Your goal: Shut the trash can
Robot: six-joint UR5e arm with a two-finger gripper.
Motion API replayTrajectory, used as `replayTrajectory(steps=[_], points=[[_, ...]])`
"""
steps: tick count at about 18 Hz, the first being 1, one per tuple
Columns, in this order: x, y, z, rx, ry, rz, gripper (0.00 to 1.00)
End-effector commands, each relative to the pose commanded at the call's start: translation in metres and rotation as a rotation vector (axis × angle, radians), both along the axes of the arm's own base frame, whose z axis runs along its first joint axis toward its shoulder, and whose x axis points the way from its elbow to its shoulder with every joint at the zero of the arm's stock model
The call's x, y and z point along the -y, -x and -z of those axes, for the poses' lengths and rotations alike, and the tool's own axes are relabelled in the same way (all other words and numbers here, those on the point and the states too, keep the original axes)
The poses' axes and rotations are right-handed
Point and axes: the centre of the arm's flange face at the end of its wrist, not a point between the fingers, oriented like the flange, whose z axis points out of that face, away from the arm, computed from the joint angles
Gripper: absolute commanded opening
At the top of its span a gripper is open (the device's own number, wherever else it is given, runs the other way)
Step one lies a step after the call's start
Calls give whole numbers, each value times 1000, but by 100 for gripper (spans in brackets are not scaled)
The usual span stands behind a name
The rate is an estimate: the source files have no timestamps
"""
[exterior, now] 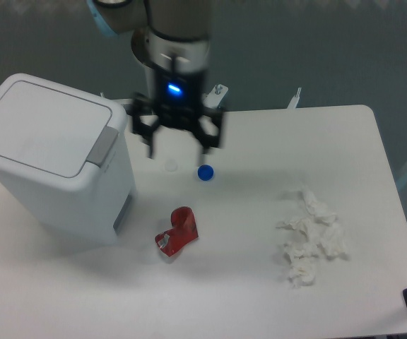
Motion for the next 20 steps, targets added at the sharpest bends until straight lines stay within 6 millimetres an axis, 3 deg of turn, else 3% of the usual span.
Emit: replayTrajectory(steps=[4,6,8,13,20], points=[[6,84,44,-19,39,80,100],[4,108,69,-20,65,118,100],[18,128,88,-41,120,174,100],[35,160,137,-67,274,316,100],[68,176,138,-36,385,464,100]])
